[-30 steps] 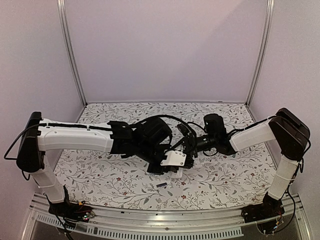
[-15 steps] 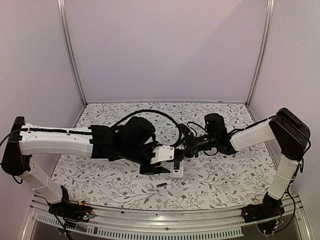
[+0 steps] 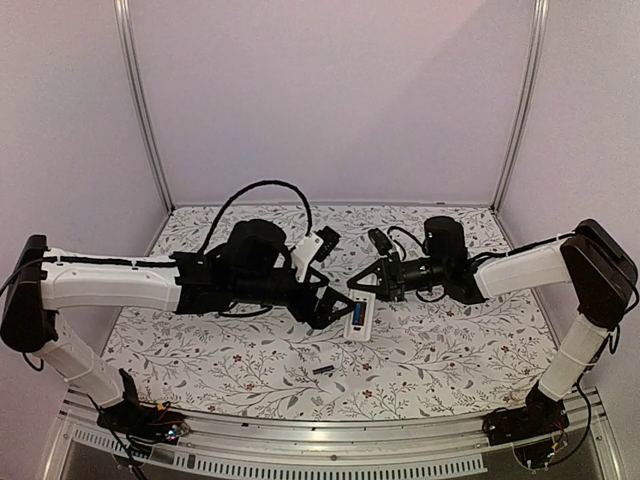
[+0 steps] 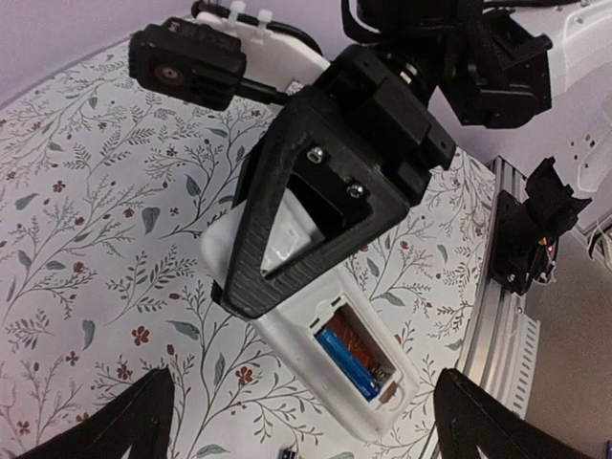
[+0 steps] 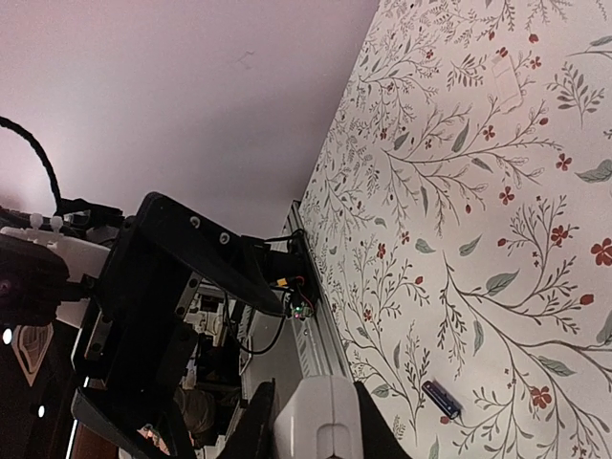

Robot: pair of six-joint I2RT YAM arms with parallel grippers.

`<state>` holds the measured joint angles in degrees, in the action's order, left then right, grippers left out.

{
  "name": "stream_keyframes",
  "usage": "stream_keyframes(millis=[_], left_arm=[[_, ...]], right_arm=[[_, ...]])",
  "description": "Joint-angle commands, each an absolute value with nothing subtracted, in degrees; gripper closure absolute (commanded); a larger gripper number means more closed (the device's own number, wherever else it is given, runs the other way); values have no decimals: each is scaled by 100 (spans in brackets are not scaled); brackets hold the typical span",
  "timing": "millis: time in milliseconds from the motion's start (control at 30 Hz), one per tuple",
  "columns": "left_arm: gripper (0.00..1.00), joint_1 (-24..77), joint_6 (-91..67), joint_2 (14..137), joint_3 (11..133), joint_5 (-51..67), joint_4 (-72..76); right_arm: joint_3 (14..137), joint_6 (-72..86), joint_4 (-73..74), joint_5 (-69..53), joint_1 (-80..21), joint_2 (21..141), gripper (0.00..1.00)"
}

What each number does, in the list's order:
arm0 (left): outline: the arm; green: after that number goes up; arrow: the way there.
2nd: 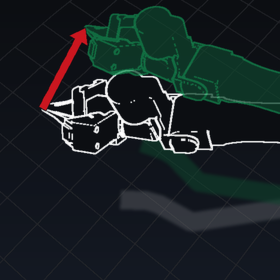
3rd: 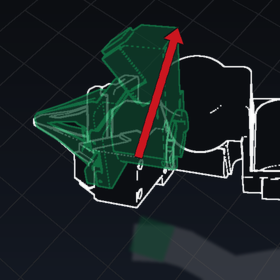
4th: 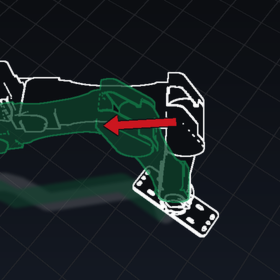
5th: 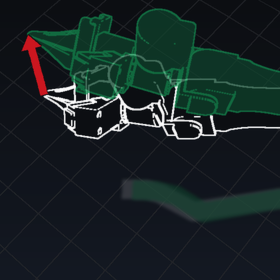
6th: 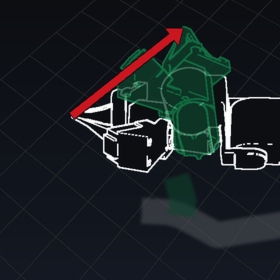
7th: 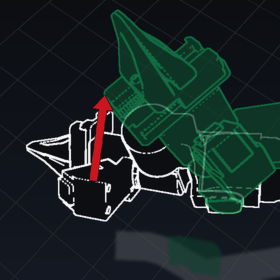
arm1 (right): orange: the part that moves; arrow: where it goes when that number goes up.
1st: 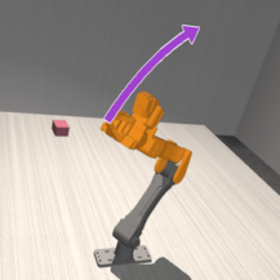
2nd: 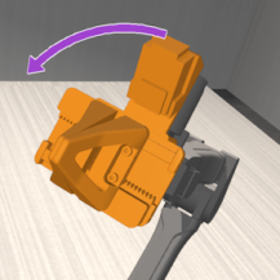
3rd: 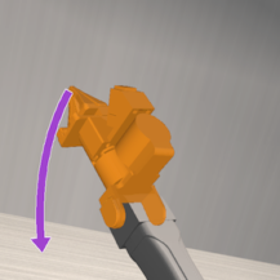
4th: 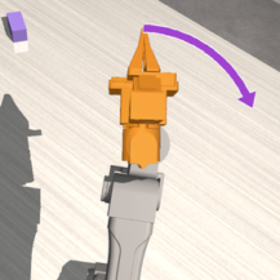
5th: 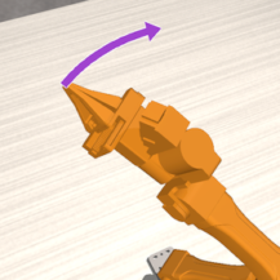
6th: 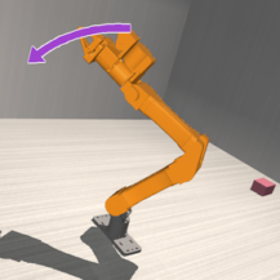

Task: Load the batteries into the remote control
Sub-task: Press the battery in the battery compartment.

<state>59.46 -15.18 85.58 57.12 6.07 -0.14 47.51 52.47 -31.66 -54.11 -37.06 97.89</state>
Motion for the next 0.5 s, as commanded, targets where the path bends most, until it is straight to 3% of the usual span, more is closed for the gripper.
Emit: stream_keyframes(millis=[0, 467], left_arm=[[9, 5890, -2130, 8821, 5848, 1210, 216], [41, 5833, -2310, 9437, 6148, 1117, 50]], right_arm=[[4770, 5098, -3234, -5354, -3689, 9586, 100], [4816, 5163, -3204, -5409, -3690, 9381, 100]])
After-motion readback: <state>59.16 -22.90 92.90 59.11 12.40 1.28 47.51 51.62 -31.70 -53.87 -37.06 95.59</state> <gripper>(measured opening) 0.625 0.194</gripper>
